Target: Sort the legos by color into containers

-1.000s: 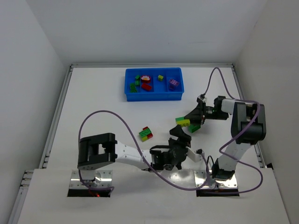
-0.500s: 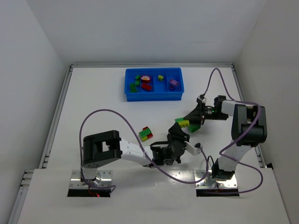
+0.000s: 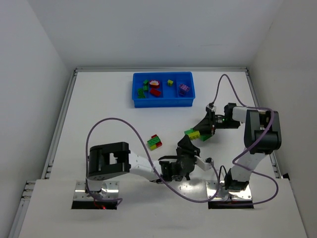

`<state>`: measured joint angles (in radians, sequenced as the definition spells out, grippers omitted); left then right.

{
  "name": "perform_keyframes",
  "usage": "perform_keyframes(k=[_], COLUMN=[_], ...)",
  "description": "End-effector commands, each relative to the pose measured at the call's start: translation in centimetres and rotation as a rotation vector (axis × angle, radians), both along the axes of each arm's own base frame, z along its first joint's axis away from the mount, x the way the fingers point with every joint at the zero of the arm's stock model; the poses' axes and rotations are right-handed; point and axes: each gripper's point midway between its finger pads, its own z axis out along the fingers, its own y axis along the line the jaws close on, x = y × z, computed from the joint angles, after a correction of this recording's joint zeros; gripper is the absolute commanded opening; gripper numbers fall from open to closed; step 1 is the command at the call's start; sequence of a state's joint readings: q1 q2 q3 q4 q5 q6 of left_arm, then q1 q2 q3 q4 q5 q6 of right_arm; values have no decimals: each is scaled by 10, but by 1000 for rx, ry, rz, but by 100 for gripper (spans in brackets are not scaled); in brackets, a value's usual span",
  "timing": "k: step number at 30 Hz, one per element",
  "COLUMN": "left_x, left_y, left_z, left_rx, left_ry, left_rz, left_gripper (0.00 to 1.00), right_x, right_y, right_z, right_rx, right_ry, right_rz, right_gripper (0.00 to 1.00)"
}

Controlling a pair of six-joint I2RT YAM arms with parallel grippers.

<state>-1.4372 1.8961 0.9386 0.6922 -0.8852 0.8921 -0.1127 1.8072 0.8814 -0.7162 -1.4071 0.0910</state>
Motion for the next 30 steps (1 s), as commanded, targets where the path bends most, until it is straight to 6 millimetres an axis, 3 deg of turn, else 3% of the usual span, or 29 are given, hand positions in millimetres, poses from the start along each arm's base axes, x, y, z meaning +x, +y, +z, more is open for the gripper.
perform_keyframes(k=[1, 8, 13, 18, 21, 22, 25, 26, 27, 28, 30], left_x=[-40, -80, -86, -63, -46, -31, -28, -15, -22, -9, -10], left_y=[-12, -23, -29, -25, -26, -26, -25, -13, -18, -9, -5], left_z=[-14, -19, 0, 24, 39, 49, 57, 52, 62, 62, 75], left_rx=[16, 11, -56, -146, -227, -308, -355, -380, -405, -444, -490], left_ry=[52, 80, 126, 247, 410, 472, 676, 740, 828, 881, 982], left_rz=[-101, -164, -141, -55, -27, 11, -40, 2, -67, -36, -98], left_gripper=[1, 0, 0, 0, 0, 0, 0, 0, 0, 0, 0], right_x=[15, 23, 28, 35, 34, 37, 33, 32, 31, 28, 25], right_y=[-1, -4, -9, -20, -27, -30, -33, -33, -34, -36, -36], right_z=[44, 41, 40, 32, 41, 45, 49, 51, 56, 56, 61], right_rx=[183, 181, 176, 95, 73, 66, 6, -6, -23, -36, -54], right_ry=[-65, -77, -100, -241, -304, -336, -413, -427, -469, -471, -500], right_rz=[-15, -29, -51, -59, -74, -81, -56, -49, -43, -46, -38], right_gripper=[0, 0, 0, 0, 0, 0, 0, 0, 0, 0, 0])
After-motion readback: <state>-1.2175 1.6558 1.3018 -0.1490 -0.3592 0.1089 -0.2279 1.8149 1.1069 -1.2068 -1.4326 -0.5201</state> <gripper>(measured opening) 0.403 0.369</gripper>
